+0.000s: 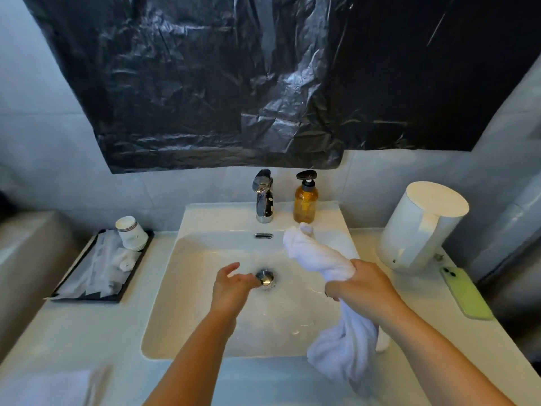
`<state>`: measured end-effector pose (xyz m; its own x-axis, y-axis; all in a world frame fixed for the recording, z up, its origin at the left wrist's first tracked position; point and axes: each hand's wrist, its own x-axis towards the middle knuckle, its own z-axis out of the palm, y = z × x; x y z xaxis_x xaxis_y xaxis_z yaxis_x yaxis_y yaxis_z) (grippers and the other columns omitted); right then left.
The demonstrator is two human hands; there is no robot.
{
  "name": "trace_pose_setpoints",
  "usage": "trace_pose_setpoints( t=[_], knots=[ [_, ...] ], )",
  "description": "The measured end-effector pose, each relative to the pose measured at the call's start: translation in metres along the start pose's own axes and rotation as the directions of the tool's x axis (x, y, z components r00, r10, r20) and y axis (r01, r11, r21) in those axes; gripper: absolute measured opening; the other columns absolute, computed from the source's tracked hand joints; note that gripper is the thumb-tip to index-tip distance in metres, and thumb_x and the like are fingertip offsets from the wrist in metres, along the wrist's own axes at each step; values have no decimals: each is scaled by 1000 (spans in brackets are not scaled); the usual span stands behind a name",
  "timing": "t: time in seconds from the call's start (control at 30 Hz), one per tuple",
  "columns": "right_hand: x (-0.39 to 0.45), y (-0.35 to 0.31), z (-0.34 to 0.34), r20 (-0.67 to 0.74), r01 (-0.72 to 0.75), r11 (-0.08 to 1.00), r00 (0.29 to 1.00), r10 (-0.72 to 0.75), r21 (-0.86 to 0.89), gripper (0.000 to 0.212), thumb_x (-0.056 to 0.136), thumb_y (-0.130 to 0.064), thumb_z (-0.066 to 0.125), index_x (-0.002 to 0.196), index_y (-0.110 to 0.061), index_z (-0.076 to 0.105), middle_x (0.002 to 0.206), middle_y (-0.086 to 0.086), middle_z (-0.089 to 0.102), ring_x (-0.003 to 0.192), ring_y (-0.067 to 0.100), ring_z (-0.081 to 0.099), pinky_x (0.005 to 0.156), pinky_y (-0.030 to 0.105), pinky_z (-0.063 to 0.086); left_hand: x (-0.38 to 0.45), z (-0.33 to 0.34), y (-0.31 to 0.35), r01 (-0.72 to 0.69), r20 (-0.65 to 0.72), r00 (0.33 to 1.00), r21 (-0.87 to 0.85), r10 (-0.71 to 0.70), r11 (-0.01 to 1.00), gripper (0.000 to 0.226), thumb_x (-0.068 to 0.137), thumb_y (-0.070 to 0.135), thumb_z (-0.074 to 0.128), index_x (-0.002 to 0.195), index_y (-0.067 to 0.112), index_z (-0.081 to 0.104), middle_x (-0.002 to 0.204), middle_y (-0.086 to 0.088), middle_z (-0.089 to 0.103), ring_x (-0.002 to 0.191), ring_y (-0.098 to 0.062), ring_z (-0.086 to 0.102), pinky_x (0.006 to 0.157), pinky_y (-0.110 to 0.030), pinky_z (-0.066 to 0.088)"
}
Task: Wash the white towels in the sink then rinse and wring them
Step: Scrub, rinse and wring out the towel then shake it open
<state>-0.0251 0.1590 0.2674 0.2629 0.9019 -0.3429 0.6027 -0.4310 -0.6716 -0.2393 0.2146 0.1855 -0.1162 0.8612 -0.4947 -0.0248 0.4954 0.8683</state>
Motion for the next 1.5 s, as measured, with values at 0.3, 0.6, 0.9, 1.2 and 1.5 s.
trace_pose_setpoints(
  t=[0.3,0.6,0.9,1.2,1.5],
  knots=[
    [-23,-27,14,145,14,848,984,-107,530,20,79,-20,71,94,-8,70,87,12,72,74,23,64,69,31,49,-77,-12,3,-163,313,932,-93,184,982,44,80,35,72,122,26,63,128,3,66,125,-15,57,109,-45,42],
    [-50,-69,21,82,307,791,909,-408,529,16,91,-7,62,102,-14,71,92,0,75,82,11,71,67,24,56,-102,-4,48,-150,362,886,-369,291,917,77,66,61,73,121,9,61,117,-14,67,110,-28,62,98,-44,49],
    [-68,-99,32,-322,498,802,858,-400,331,12,85,-15,71,94,-20,65,87,-2,74,81,17,71,76,42,60,-113,-46,82,-450,340,750,-365,567,815,54,98,7,56,144,32,42,130,-2,65,118,-21,64,103,-46,49],
    [-106,-177,0,-221,471,713,880,-421,519,19,80,-3,70,93,-16,73,92,5,74,93,24,70,82,39,59,-116,-96,143,-459,388,677,-442,625,771,79,69,10,85,140,12,50,128,-10,66,113,-29,67,90,-43,57],
    [-122,-235,-48,-32,405,684,872,-488,606,23,85,-8,67,108,-9,71,105,9,70,94,22,70,79,34,59,-148,-123,211,-641,307,620,-333,722,691,19,95,10,61,110,9,71,106,-8,75,102,-25,71,88,-38,59]
  ],
)
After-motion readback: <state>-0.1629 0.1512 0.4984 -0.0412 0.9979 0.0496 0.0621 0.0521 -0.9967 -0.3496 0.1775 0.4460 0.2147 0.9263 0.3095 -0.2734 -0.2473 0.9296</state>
